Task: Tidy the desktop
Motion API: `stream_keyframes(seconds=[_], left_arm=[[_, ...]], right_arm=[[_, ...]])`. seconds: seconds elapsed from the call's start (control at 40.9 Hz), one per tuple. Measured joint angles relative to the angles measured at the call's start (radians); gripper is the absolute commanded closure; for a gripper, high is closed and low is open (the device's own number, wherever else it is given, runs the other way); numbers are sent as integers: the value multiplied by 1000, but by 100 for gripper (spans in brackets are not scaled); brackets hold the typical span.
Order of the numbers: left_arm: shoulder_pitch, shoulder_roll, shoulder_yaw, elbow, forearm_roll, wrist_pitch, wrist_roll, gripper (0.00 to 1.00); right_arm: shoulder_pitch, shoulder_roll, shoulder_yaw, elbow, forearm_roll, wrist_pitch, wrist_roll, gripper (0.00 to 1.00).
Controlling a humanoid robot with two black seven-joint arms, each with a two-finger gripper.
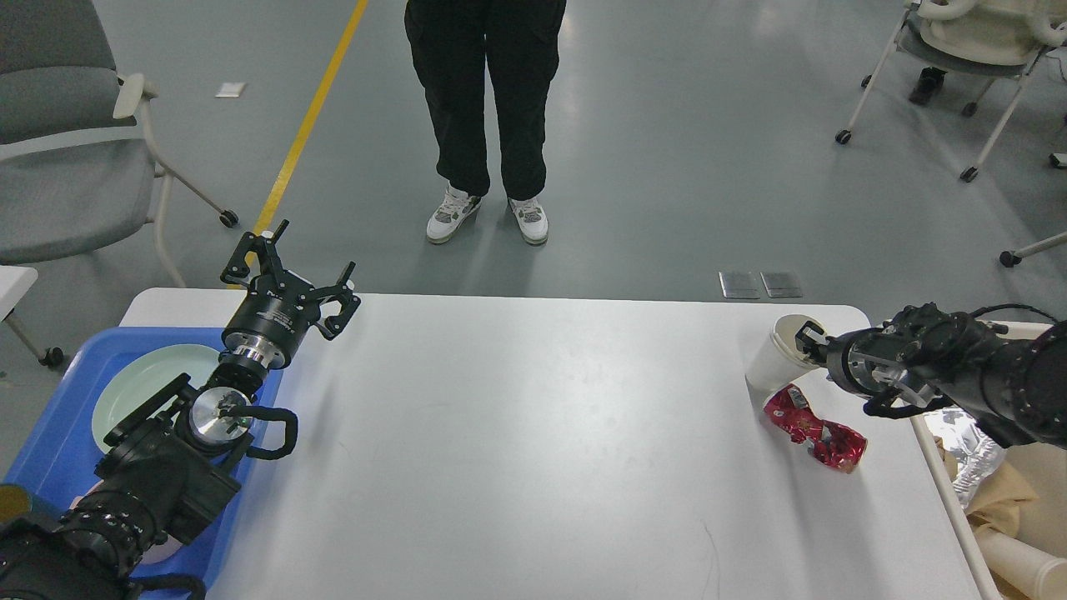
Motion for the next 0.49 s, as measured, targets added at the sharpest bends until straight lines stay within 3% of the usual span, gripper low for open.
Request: stream_keyframes(seconds=[0.318, 0.489], left_arm=[[0, 0, 0, 0, 0, 0, 0, 3], [0, 0, 0, 0, 0, 0, 0, 3]], right_arm=[[25, 1, 16, 19, 0, -3, 1, 100], [141, -29, 20, 106, -2, 8, 1, 100]])
